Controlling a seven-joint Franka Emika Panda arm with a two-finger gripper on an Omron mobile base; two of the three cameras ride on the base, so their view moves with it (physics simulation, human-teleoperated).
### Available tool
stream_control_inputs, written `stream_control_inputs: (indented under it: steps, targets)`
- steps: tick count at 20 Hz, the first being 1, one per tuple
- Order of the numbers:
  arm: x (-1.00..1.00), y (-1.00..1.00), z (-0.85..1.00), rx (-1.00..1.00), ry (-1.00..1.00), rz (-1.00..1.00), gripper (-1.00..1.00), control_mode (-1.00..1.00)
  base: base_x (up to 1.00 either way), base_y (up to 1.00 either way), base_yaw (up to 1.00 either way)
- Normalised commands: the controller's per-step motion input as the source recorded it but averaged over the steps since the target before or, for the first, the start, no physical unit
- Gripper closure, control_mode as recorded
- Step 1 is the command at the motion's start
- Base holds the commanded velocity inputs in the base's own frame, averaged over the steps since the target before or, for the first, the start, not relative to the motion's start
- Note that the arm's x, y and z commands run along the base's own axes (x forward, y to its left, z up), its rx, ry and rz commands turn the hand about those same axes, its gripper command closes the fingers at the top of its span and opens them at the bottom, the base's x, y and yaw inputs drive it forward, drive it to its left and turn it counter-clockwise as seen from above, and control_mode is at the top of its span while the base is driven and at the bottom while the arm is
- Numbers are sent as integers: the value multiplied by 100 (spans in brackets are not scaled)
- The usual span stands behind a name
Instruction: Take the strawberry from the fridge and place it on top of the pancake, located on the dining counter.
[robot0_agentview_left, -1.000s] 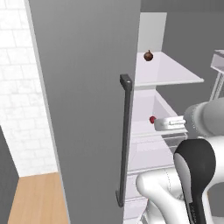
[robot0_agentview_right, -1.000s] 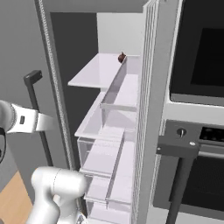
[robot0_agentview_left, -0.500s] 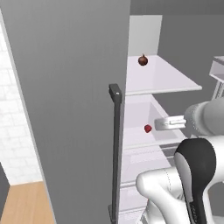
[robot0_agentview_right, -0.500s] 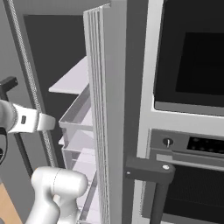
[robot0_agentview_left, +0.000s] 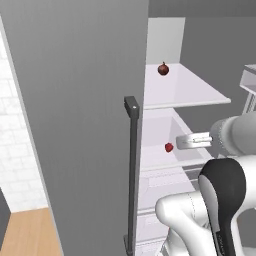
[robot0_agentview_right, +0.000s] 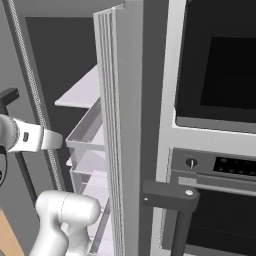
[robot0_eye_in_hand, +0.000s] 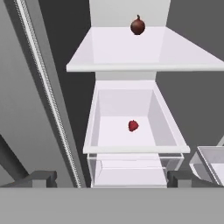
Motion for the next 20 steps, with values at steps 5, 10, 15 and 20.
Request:
stream_control_inputs:
  steps: [5, 10, 15, 20]
  targets:
    - [35, -15, 0, 1, 4, -6, -100, -100, 11, -1, 0]
    - [43, -38, -21, 10, 15, -9, -100, -100, 0, 0, 0]
    - [64, -5, -64, 2, 12, -1, -100, -100, 0, 0, 0]
    - [61, -5, -61, 0, 2, 0, -100, -100, 0, 0, 0]
